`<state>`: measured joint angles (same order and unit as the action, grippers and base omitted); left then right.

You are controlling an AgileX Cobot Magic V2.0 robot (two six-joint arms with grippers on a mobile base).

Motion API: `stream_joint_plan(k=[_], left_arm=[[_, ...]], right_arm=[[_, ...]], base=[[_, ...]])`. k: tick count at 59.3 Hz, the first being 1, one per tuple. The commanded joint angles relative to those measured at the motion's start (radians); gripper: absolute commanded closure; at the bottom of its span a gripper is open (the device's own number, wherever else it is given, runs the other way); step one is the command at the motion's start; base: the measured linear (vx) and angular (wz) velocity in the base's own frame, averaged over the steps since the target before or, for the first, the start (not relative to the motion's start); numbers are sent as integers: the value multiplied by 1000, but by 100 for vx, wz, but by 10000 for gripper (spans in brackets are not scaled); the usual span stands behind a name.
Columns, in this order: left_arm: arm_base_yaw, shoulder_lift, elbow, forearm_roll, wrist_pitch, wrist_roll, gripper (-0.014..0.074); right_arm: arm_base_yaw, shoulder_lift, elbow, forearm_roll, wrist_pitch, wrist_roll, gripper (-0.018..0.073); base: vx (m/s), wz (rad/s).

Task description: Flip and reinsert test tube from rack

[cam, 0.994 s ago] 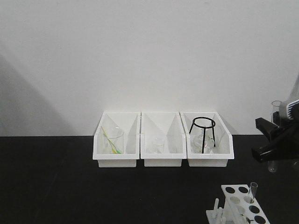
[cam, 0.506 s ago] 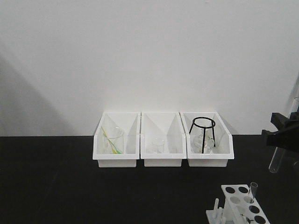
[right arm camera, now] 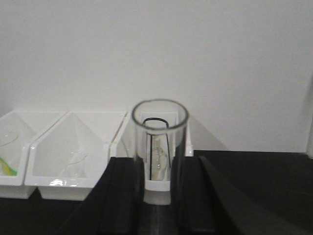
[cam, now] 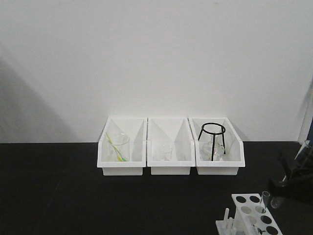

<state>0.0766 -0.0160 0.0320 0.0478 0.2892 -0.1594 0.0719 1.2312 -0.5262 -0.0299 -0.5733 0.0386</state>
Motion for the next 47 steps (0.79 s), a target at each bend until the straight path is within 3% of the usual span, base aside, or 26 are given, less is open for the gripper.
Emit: stream_joint_plan(k=[1,12,32,47], left_arm=[[-7,-11,0,-4,-86,0,603],[-7,-11,0,-4,-86,0,603],[-7,-11,0,-4,-86,0,603],[-7,-11,0,-4,-86,0,603]], right_arm=[[-1,-24,0,-130,-151,70,425],[-1,-24,2,-294,-147,121,425],[-1,111,2,-235,-231,132,425],[-1,139,53,-270,-255,162,425]], base=[[0,0],[0,0],[0,0],[0,0]])
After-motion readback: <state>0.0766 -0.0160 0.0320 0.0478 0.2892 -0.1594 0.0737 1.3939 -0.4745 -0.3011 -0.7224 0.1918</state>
